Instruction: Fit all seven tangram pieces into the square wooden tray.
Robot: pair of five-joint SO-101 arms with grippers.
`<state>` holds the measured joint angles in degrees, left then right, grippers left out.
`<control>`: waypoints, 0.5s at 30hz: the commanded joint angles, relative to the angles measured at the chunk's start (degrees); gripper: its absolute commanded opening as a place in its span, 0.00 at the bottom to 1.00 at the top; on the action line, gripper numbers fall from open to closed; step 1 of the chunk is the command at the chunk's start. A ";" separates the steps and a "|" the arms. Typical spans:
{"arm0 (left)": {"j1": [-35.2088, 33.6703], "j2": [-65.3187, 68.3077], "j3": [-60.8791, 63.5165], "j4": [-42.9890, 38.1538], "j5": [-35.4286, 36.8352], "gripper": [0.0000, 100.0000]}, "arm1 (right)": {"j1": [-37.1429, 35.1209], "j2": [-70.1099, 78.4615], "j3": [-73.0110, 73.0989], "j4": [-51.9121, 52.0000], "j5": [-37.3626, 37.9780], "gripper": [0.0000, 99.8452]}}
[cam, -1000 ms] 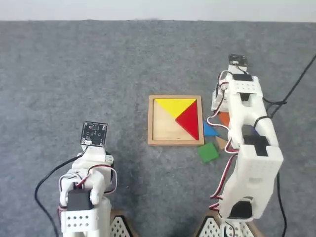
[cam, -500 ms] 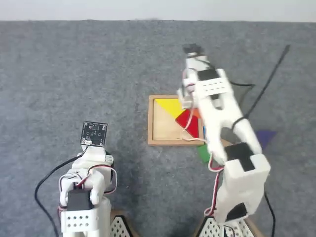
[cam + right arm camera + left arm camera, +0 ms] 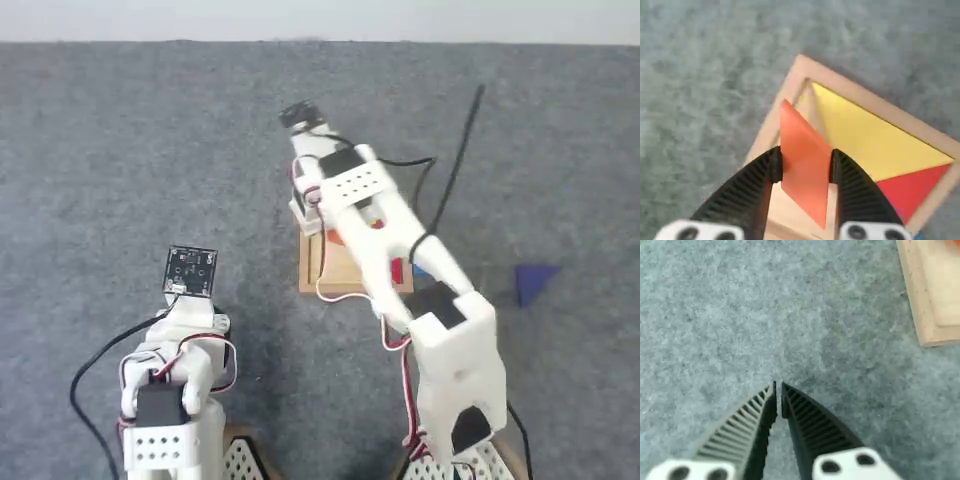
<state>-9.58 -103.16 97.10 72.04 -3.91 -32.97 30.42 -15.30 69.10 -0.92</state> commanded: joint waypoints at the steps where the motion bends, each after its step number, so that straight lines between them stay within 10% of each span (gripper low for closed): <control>1: 0.26 -0.97 -0.57 0.18 -0.09 0.02 | -1.80 -0.57 -3.87 0.75 0.53 0.10; 15: 0.26 -0.97 -0.57 0.18 -0.09 0.02 | -1.19 -0.04 -3.69 1.71 -2.73 0.10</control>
<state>-9.58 -103.16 97.10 72.04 -3.91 -34.55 31.30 -15.38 70.51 -2.51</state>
